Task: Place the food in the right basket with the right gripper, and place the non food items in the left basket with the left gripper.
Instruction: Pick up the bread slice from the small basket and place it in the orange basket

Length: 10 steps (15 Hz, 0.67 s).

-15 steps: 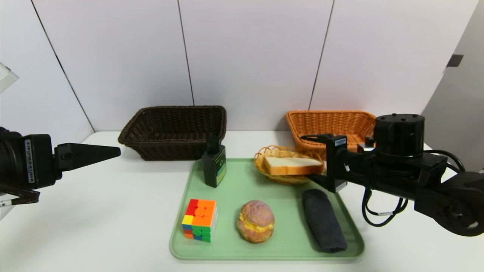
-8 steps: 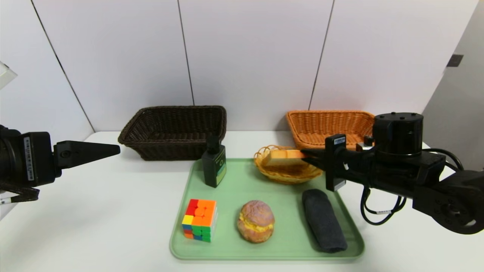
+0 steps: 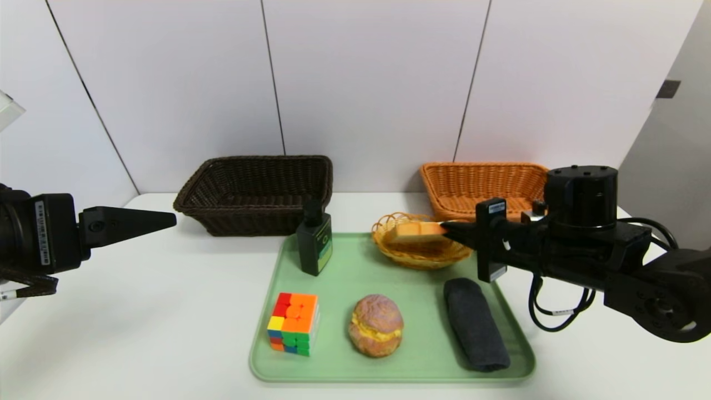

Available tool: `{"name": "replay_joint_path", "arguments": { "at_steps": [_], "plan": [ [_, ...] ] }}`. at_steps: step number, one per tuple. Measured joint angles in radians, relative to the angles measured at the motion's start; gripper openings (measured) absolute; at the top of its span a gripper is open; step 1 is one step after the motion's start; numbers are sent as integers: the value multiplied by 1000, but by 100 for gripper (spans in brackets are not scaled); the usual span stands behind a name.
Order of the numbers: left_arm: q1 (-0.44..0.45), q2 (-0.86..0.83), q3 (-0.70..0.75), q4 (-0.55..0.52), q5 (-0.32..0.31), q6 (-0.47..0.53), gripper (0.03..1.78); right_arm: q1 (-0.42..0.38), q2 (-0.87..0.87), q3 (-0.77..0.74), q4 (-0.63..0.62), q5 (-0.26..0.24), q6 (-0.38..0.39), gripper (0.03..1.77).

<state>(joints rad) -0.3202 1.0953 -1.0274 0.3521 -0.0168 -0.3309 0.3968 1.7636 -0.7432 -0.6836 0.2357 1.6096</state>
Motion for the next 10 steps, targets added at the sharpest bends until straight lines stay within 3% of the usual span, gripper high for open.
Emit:
{"name": "replay_joint_path", "arguments": {
  "at_steps": [7,10],
  "plan": [
    [1,17,-3,-1,2,2,169,-4,-74,-114,195,4,4,5],
    [1,24,0,-1,0,1,169,-13,-133,-165,269,31,6,5]
  ]
}}
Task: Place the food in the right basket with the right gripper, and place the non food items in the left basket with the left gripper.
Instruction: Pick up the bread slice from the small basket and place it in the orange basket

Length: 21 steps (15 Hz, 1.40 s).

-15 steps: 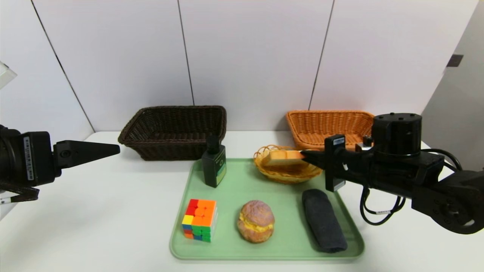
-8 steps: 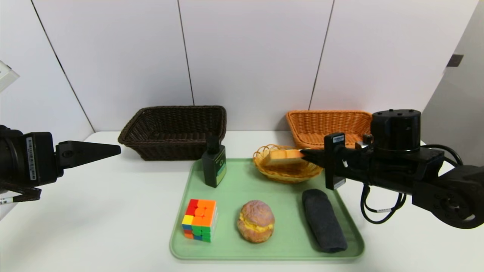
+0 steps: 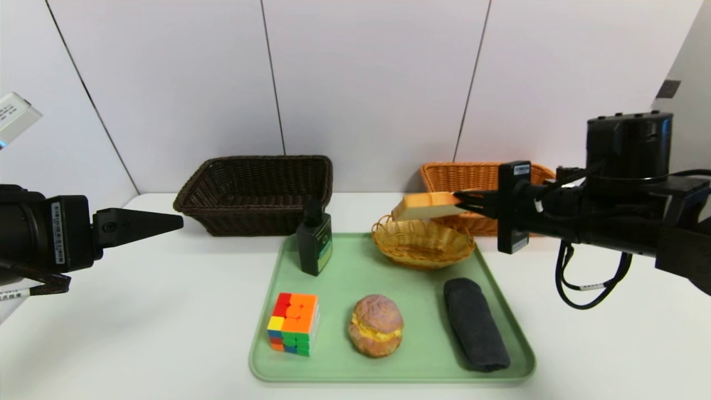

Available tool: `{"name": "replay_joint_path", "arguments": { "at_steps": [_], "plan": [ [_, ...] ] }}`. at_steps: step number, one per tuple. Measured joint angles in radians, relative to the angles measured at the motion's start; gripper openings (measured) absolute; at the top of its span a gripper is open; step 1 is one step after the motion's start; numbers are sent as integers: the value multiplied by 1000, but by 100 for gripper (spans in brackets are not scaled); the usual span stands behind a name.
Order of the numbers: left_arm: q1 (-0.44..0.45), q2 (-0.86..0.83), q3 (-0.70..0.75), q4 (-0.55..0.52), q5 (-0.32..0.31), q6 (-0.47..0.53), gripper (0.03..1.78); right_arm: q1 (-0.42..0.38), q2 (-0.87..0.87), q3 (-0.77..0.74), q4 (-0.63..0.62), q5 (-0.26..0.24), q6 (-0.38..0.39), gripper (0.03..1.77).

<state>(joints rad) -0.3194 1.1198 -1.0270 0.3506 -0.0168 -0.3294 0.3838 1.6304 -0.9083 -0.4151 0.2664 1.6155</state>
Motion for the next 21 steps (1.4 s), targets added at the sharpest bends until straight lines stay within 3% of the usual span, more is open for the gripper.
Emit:
{"name": "replay_joint_path", "arguments": {
  "at_steps": [3,6,11,15,21],
  "plan": [
    [-1,11,-1,0,-1,1,169,-3,-84,-87,52,79,0,5],
    [-1,17,-5,0,-1,1,169,-29,-135,-227,140,98,-15,5],
    [-1,19,-7,-11,-3,1,169,-229,-106,-397,248,139,-51,5],
    [-1,23,-6,-14,-3,0,169,-376,8,-441,287,205,-54,5],
    [-1,25,-4,-13,-3,0,169,-446,176,-459,289,216,-100,5]
  ]
}}
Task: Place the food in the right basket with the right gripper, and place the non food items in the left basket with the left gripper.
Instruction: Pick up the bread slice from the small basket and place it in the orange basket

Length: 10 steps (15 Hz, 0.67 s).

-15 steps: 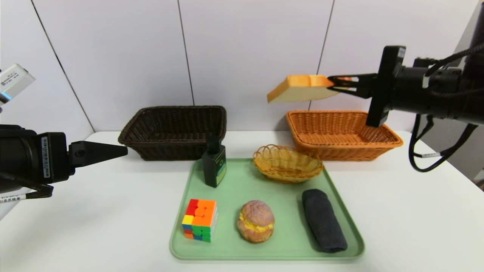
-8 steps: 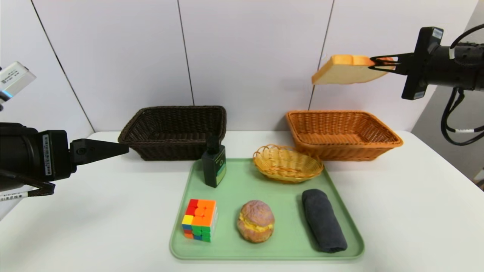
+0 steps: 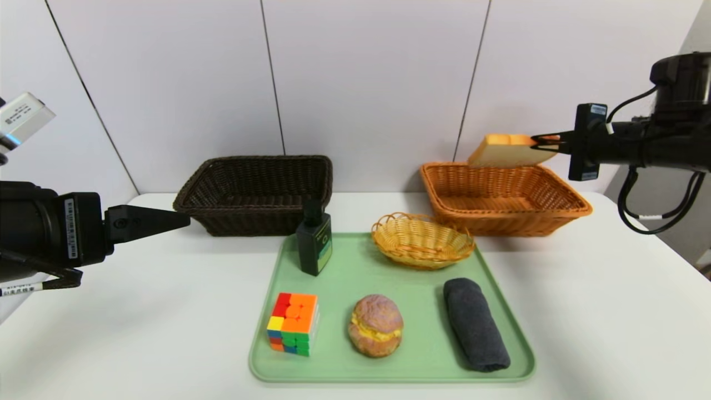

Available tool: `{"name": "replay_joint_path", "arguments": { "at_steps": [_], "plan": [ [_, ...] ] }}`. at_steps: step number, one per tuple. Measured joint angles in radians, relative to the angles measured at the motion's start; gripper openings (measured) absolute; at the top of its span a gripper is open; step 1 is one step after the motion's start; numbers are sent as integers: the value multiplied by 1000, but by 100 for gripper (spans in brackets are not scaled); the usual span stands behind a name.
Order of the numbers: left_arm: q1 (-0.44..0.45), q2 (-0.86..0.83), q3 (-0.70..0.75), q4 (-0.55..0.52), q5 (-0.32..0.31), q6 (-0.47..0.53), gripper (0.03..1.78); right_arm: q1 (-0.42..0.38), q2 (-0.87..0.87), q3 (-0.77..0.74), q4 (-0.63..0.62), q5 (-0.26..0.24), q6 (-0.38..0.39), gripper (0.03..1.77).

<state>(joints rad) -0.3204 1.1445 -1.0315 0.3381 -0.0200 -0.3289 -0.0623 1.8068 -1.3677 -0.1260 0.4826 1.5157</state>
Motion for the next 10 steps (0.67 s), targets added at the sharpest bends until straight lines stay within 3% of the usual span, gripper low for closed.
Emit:
{"name": "replay_joint_path", "arguments": {
  "at_steps": [10],
  "plan": [
    [0,0,6,9,0,0,169,-5,169,-42,8,2,-21,5]
  ]
}}
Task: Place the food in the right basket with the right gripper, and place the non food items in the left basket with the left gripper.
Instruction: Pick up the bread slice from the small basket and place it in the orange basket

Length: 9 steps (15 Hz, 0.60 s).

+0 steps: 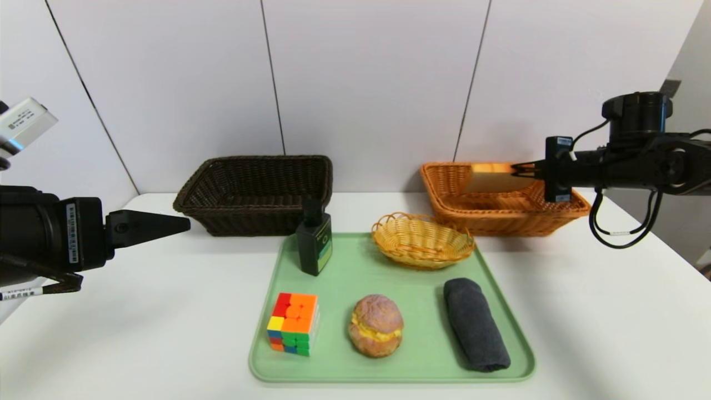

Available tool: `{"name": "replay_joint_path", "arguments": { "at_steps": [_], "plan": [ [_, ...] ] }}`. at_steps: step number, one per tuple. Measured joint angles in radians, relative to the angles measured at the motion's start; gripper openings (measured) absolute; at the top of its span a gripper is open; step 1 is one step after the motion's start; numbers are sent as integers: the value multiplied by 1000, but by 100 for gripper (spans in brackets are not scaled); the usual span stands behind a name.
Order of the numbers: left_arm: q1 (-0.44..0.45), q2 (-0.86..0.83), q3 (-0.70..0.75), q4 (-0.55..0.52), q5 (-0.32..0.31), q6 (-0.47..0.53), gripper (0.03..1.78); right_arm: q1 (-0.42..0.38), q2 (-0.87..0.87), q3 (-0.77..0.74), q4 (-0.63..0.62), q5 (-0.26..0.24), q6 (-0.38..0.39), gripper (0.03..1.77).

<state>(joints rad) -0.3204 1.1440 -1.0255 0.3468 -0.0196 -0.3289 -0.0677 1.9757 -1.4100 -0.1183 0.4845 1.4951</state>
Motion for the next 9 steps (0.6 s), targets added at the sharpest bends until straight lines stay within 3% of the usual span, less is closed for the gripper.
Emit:
{"name": "replay_joint_path", "arguments": {
  "at_steps": [4,9],
  "plan": [
    [0,-1,1,0,0,0,169,6,40,-30,-3,10,-12,5],
    [0,0,1,-3,0,1,169,7,64,-44,-4,13,-14,82]
  ]
}}
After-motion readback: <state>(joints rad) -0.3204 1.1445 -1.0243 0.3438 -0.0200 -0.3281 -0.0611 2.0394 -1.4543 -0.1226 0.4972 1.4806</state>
